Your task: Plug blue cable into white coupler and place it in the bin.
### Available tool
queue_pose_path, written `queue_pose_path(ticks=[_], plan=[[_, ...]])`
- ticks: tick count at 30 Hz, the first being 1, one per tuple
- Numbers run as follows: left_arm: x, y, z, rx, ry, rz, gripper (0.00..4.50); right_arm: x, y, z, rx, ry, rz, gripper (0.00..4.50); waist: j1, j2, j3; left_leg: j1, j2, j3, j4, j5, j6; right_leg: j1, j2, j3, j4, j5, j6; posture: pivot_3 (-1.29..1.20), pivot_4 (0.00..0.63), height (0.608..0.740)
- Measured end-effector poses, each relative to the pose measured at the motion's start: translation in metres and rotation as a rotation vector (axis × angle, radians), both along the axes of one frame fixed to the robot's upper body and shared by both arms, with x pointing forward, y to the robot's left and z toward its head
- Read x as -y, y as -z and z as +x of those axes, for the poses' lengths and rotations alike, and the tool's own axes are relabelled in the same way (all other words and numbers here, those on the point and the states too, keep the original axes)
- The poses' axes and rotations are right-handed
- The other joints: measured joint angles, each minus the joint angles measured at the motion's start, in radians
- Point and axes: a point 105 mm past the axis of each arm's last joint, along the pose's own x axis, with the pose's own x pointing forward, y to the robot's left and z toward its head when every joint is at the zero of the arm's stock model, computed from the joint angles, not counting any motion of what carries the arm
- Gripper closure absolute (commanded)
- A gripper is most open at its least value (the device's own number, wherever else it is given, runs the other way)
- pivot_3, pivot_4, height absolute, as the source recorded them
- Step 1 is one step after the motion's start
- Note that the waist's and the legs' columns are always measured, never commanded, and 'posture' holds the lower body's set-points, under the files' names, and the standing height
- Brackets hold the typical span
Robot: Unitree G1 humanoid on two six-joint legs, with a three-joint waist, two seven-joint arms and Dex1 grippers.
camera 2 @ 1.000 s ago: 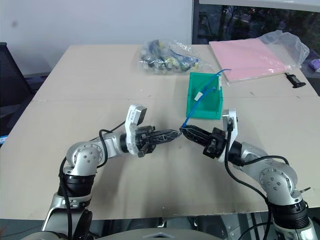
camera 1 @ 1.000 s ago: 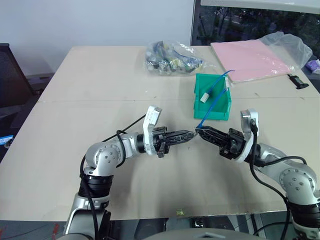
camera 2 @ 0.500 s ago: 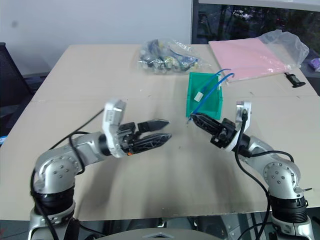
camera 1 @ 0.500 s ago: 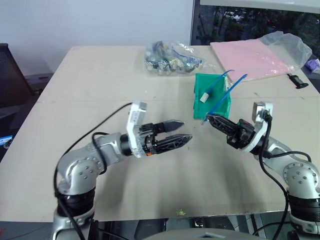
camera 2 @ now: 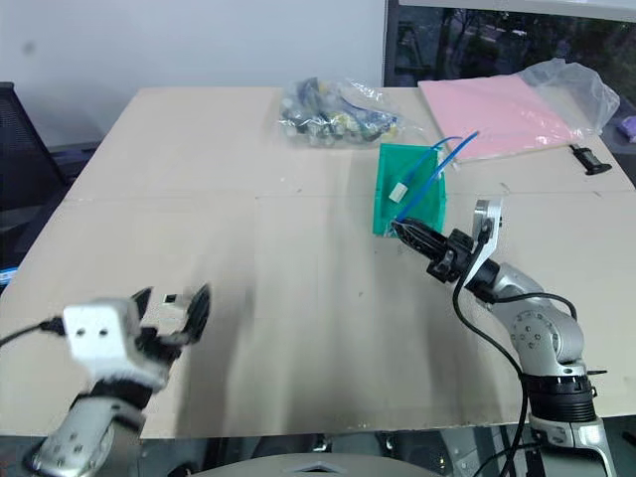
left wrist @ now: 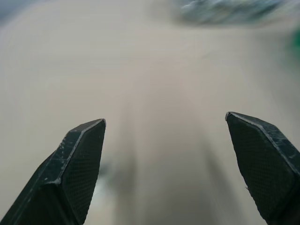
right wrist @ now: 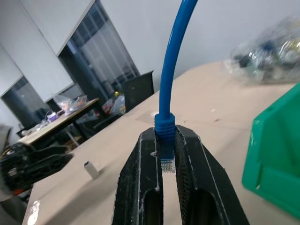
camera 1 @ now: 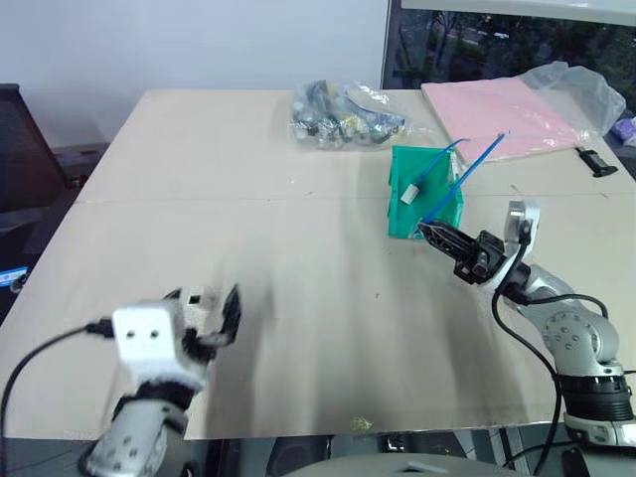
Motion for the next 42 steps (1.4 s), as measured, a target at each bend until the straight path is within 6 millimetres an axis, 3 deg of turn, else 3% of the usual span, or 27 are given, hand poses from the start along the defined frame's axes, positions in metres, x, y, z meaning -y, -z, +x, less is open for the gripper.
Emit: queue_pose_path(ticks=[5,12,18,21,24,30,38,40,42], plan=[[-0.018,0.014,-0.001,-0.012,-0.131,0.06,0.31,-0.006,0.001,0.003,0.008,-0.012,0.004,4.5,0.01,0.001,0.001,0.0,0.001,0.001,0.001,0.0,0.0,0.001,0.0,-0.003,0.0,-0.001,-0.002,0.0,0.15,0.74],[-0.01,0.043,0.035,-0.049,0.026,0.048,0.31,-0.01,0.001,0.008,0.02,-0.005,0.001,4.5,0.009,0.001,0.001,-0.002,0.001,0.002,0.002,0.0,0.0,0.001,-0.001,-0.005,0.0,0.0,0.0,0.0,0.15,0.74],[-0.02,0.058,0.042,-0.07,0.051,0.058,0.31,-0.01,0.003,0.009,0.023,0.007,-0.004,4.5,0.008,0.001,0.001,-0.002,0.002,0.002,0.001,0.0,0.001,0.0,-0.001,-0.005,-0.001,0.0,0.0,0.0,0.15,0.74],[-0.025,0.057,0.05,-0.051,0.088,0.071,0.31,-0.009,0.004,0.009,0.021,0.015,-0.005,4.5,0.01,0.002,0.001,-0.002,0.002,0.002,0.001,0.0,0.001,0.0,-0.002,-0.006,0.0,0.0,0.0,0.0,0.15,0.74],[-0.03,0.059,0.055,-0.047,0.116,0.08,1.05,-0.007,0.004,0.009,0.025,0.027,-0.005,4.5,0.009,0.002,0.001,-0.002,0.002,0.002,0.001,0.0,0.001,0.0,-0.002,-0.006,0.001,0.0,0.0,0.0,0.15,0.74],[-0.03,0.061,0.061,-0.029,0.157,0.082,3.87,-0.006,0.007,0.009,0.016,0.036,-0.011,4.5,0.009,0.003,0.001,-0.001,0.002,0.002,0.001,0.0,0.001,0.0,-0.003,-0.006,0.002,0.0,0.0,0.0,0.15,0.74],[-0.029,0.06,0.078,0.001,0.241,0.084,3.92,-0.006,0.008,0.009,0.022,0.05,-0.021,4.5,0.013,0.005,0.001,0.002,0.003,0.002,0.001,0.0,0.0,0.001,-0.006,-0.011,0.009,0.0,-0.001,0.0,0.15,0.74],[-0.014,0.058,0.095,0.0,0.383,0.048,3.92,-0.005,0.005,0.009,0.036,0.049,-0.035,4.5,0.016,0.006,0.001,0.001,0.004,0.002,0.002,0.002,-0.001,0.003,-0.008,-0.015,0.01,0.0,-0.001,0.0,0.15,0.74],[0.021,0.054,0.115,-0.002,0.611,-0.012,3.92,-0.008,-0.002,0.008,0.078,0.032,-0.061,4.5,0.017,0.007,0.002,0.0,0.004,0.005,0.002,0.008,0.0,0.003,-0.009,-0.017,0.009,0.001,-0.001,0.0,0.15,0.74]])
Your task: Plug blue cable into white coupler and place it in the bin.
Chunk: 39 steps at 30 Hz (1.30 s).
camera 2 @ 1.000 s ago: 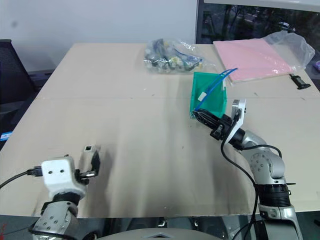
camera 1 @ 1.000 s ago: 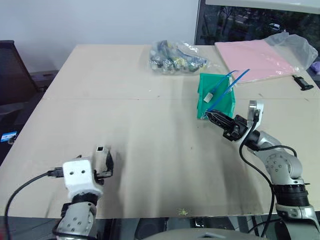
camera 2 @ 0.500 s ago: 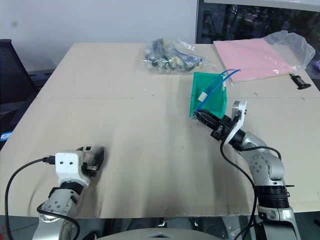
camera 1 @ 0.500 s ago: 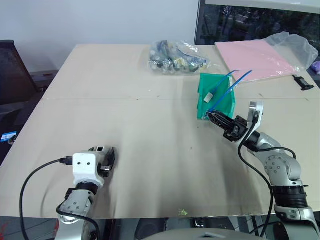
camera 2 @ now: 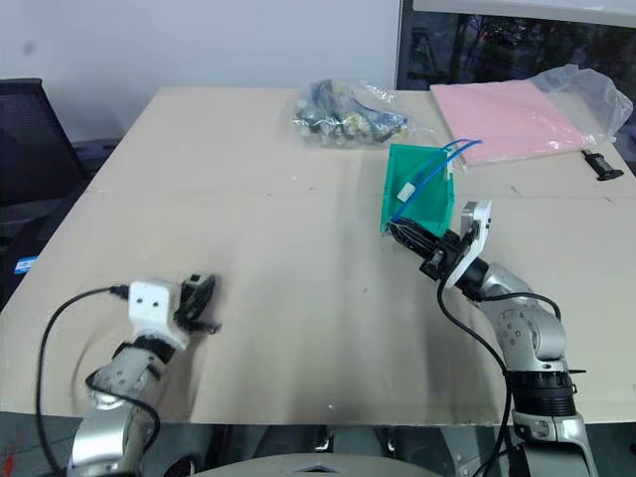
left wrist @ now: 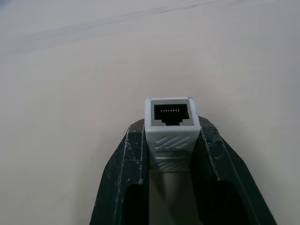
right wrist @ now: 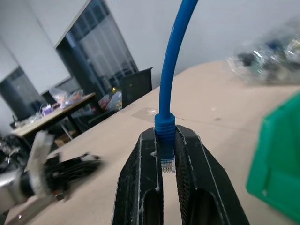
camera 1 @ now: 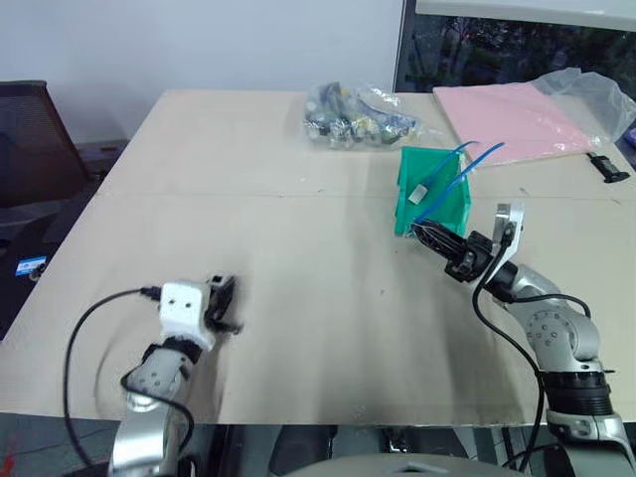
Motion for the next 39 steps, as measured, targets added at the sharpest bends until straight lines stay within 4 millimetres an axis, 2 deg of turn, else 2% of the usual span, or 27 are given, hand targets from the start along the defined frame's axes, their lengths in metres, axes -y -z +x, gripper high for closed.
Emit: queue_pose_path(ticks=[3,5,8,10,14,18,25,30,39], plan=[[0.064,-0.009,0.015,-0.035,0.393,-0.039,3.92,-0.013,-0.013,-0.004,0.086,-0.048,-0.051,4.5,-0.007,-0.002,-0.001,-0.001,0.0,0.005,0.002,0.001,0.002,0.0,-0.001,0.002,-0.001,0.0,0.001,0.0,0.15,0.74],[0.092,-0.014,0.015,-0.053,0.607,-0.011,3.92,-0.019,-0.015,-0.006,0.117,-0.069,-0.072,4.5,-0.014,-0.003,-0.001,-0.001,0.0,0.008,0.002,0.001,0.002,0.0,-0.001,0.004,-0.001,0.0,0.001,0.0,0.15,0.74],[0.119,-0.014,0.022,-0.109,0.86,0.06,3.92,-0.029,-0.015,-0.009,0.153,-0.102,-0.108,4.5,-0.017,-0.004,-0.001,-0.003,0.0,0.008,0.001,0.001,0.002,-0.003,0.0,0.003,-0.001,-0.001,0.003,0.0,0.15,0.74],[0.133,-0.019,0.029,-0.121,0.995,0.113,3.92,-0.037,-0.012,-0.013,0.185,-0.139,-0.143,4.5,-0.016,-0.004,-0.001,-0.01,0.0,0.008,0.001,0.001,0.002,-0.009,0.001,0.003,-0.001,-0.001,0.003,0.0,0.15,0.74],[0.146,-0.01,0.035,-0.18,1.152,0.179,3.92,-0.04,0.001,-0.016,0.237,-0.175,-0.249,4.5,-0.016,-0.004,-0.001,-0.014,0.0,0.009,0.001,0.001,0.002,-0.013,0.001,0.003,-0.001,-0.001,0.003,0.0,0.15,0.74],[0.151,-0.009,0.038,-0.191,1.224,0.207,3.92,-0.042,0.012,-0.016,0.258,-0.195,-0.298,4.5,-0.015,-0.004,-0.001,-0.014,-0.001,0.009,0.002,0.001,0.002,-0.013,0.001,0.003,0.0,-0.001,0.004,0.0,0.15,0.74],[0.157,-0.007,0.039,-0.189,1.327,0.245,3.92,-0.043,0.049,-0.023,0.233,-0.293,-0.377,4.5,-0.005,-0.004,-0.001,-0.014,-0.003,0.009,0.005,0.0,0.003,-0.012,0.0,0.004,0.0,0.0,0.005,0.0,0.15,0.74],[0.158,-0.008,0.04,-0.176,1.336,0.242,3.92,-0.04,0.055,-0.023,0.244,-0.299,-0.396,4.5,-0.005,-0.004,-0.001,-0.014,-0.003,0.009,0.007,0.0,0.003,-0.012,0.0,0.004,0.001,0.001,0.006,0.0,0.15,0.74],[0.157,-0.006,0.039,-0.176,1.343,0.244,3.92,-0.044,0.052,-0.018,0.246,-0.296,-0.366,4.5,-0.006,-0.004,-0.001,-0.014,-0.003,0.008,0.008,0.0,0.003,-0.011,0.0,0.004,0.002,0.001,0.007,0.0,0.15,0.74]])
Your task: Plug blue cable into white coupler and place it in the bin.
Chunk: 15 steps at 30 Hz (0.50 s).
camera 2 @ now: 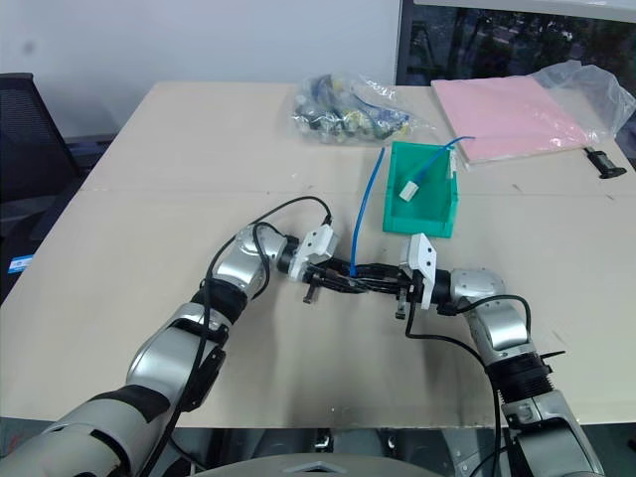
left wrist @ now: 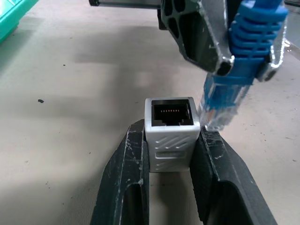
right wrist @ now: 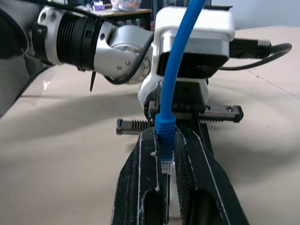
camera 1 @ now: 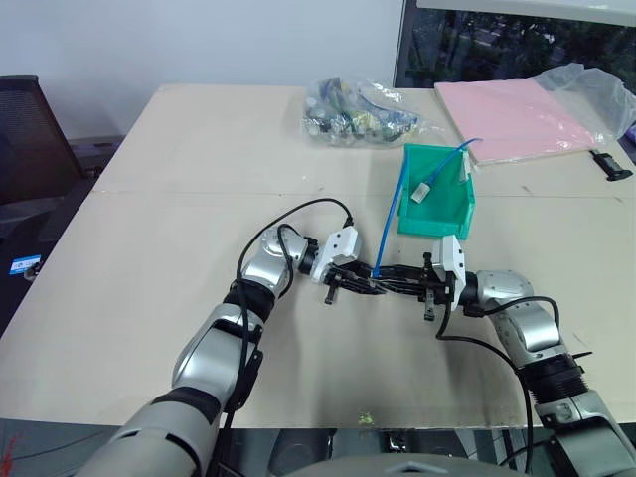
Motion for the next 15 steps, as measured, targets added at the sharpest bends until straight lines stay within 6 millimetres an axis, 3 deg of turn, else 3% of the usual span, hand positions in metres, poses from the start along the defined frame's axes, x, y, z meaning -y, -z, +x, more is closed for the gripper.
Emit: queue_pose_path(ticks=[8,15], plan=[[0.0,0.0008,-0.0016,0.014,0.02,0.011,3.92,0.0038,-0.0088,0.0038,-0.022,0.028,0.068,4.5,0.0,0.0,0.0,0.0,0.0,0.0,0.0,0.0,0.0,0.0,0.0,0.0,0.0,0.0,0.0,0.0,0.15,0.74],[0.0,0.001,-0.0013,0.012,0.017,0.007,3.92,0.0085,-0.001,0.0036,-0.015,0.042,0.012,4.5,0.0,0.0,0.0,0.0,0.0,0.0,0.001,0.0,0.0,0.0,0.0,0.0,0.0,0.0,0.0,0.0,0.15,0.74]])
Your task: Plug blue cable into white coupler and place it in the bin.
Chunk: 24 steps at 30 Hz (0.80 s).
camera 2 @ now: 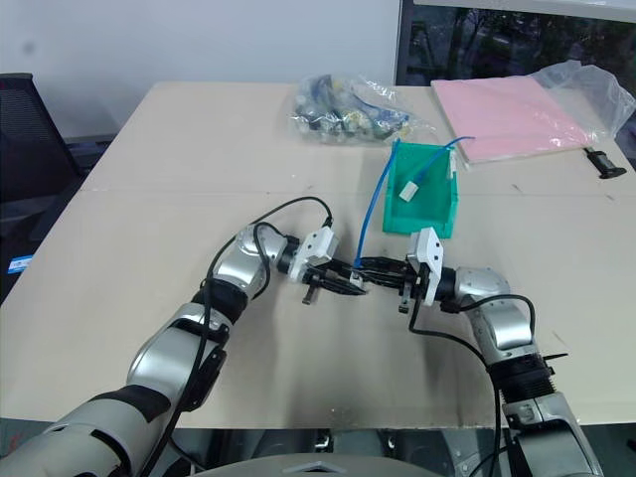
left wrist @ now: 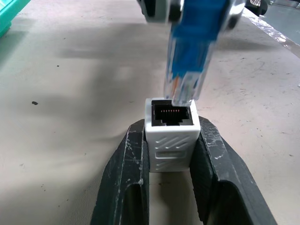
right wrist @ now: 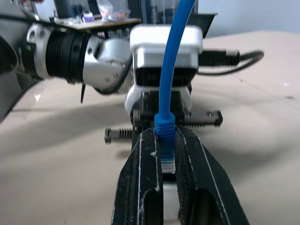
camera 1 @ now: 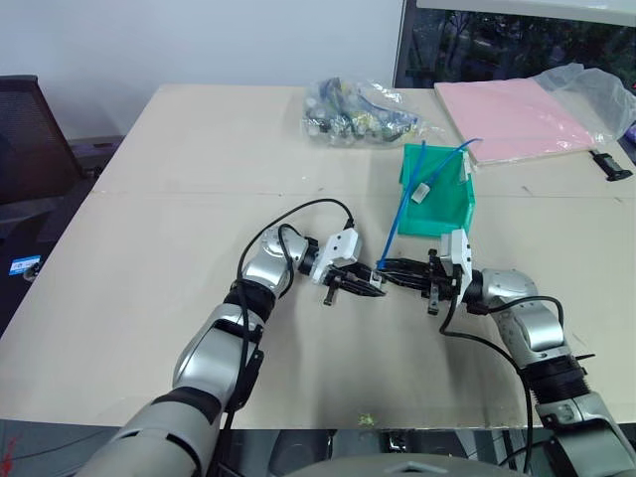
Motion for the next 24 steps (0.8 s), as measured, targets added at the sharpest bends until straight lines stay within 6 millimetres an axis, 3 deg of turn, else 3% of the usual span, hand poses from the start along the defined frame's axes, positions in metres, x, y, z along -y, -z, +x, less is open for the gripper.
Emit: queue_pose_path(ticks=[13,21,24], plan=[[0.002,0.0,-0.001,-0.017,-0.003,-0.01,3.92,-0.002,0.009,0.003,0.04,0.005,-0.045,4.5,-0.001,0.0,-0.001,0.001,0.0,0.0,0.001,0.0,0.0,0.001,0.0,0.0,0.0,0.0,0.0,0.0,0.15,0.74],[0.002,0.004,-0.001,-0.023,-0.01,0.002,3.92,-0.003,0.019,0.002,0.066,-0.012,-0.176,4.5,-0.002,0.001,-0.011,0.003,0.0,0.0,0.001,0.0,0.001,0.003,0.0,0.0,0.0,0.0,0.0,0.0,0.15,0.74],[0.002,0.008,-0.002,-0.03,-0.024,0.004,3.92,-0.001,0.02,0.001,0.05,-0.012,-0.225,4.5,-0.001,0.0,-0.014,0.01,0.001,-0.001,0.001,-0.002,0.003,0.011,0.0,-0.001,-0.002,0.0,0.0,0.0,0.15,0.74]])
